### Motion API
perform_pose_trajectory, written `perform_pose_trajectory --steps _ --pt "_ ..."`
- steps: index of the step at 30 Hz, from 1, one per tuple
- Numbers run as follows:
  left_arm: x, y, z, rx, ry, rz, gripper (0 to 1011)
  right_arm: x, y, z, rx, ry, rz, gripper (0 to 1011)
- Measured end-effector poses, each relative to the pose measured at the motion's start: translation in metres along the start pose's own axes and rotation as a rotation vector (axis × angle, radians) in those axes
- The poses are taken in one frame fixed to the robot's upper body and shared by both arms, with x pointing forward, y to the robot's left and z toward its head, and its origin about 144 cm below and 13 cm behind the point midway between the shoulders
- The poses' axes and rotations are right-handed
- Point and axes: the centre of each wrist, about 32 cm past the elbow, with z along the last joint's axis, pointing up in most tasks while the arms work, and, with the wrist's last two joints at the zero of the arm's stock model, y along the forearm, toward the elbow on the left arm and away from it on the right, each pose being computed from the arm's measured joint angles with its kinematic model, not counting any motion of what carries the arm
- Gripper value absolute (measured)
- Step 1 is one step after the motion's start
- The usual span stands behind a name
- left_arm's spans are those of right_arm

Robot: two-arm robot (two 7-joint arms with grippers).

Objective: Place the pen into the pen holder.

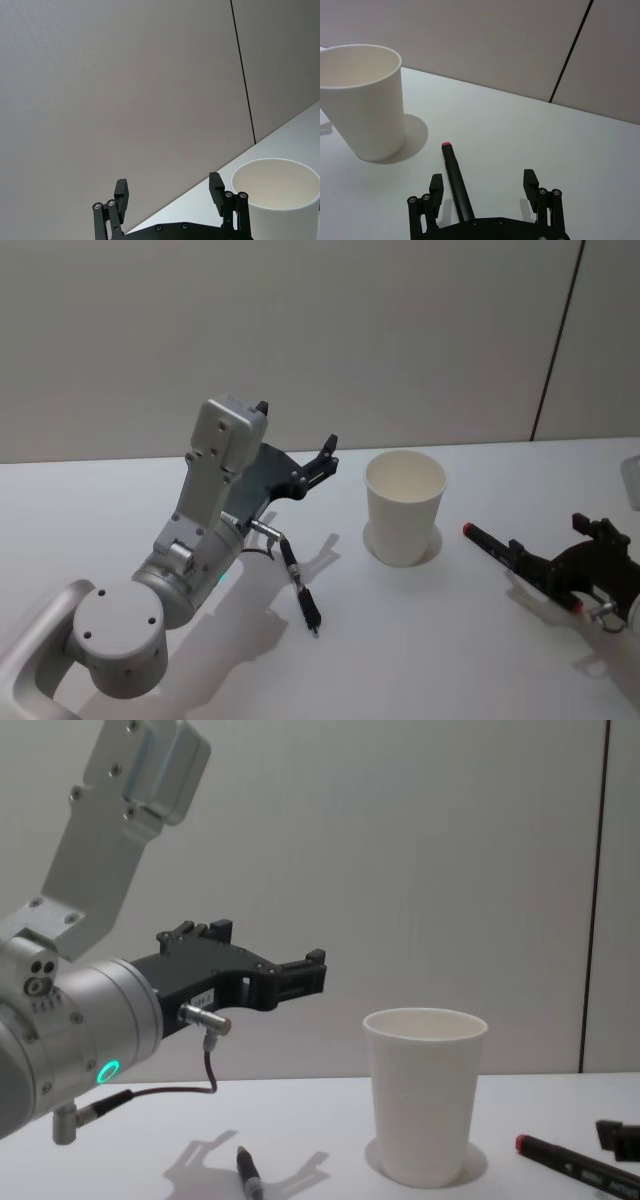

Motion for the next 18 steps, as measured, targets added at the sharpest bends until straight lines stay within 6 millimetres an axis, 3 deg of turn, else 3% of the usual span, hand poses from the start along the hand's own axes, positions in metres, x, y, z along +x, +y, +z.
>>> perform_pose_trajectory --steps 18 --pt "0.000 0.000 0.000 0.000 0.000 0.000 1001 -0.005 0.017 0.003 -0.069 -0.013 0.019 1001"
